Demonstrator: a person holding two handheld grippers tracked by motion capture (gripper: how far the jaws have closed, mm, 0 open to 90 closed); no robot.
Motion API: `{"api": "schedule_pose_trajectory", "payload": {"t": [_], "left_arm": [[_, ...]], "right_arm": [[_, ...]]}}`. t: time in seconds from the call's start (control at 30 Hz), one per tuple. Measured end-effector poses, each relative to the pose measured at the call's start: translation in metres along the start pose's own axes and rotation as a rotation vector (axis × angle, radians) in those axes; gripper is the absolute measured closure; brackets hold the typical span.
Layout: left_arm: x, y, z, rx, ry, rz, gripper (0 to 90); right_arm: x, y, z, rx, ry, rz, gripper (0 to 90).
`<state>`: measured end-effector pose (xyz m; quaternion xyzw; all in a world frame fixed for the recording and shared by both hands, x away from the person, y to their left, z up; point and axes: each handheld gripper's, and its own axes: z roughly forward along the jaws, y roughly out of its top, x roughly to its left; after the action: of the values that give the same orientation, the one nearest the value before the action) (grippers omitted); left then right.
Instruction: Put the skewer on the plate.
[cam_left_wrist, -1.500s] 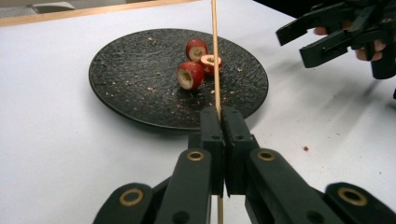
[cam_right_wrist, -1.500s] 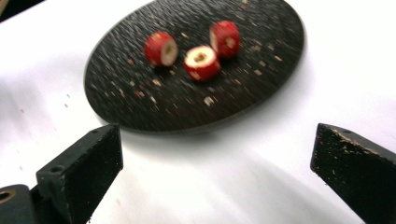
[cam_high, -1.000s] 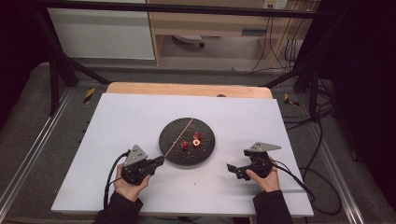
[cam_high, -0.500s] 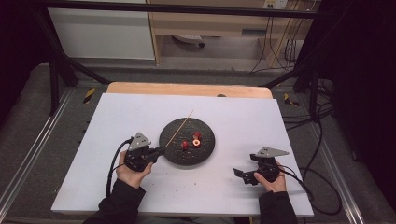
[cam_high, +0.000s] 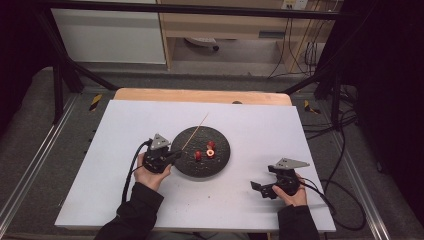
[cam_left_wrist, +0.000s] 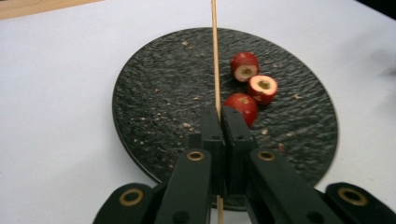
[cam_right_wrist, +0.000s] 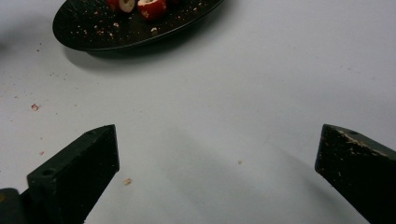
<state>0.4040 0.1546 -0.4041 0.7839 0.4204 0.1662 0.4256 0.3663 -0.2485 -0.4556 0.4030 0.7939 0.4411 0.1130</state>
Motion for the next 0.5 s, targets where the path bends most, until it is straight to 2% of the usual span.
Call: {"api": "schedule_pose_trajectory", "payload": {"t": [0.23,0.5], "left_arm": [[0.003,-0.003,0.019,0.057,0.058,-0.003,88.3],[-0.001,-0.005,0.033,0.104,0.079,0.003,88.3]], "right_arm": [[0.0,-0.001,0.001,0.004,0.003,-0.003,0.7],[0.0,-0.001,0.002,0.008,0.003,-0.001,0.7]]}}
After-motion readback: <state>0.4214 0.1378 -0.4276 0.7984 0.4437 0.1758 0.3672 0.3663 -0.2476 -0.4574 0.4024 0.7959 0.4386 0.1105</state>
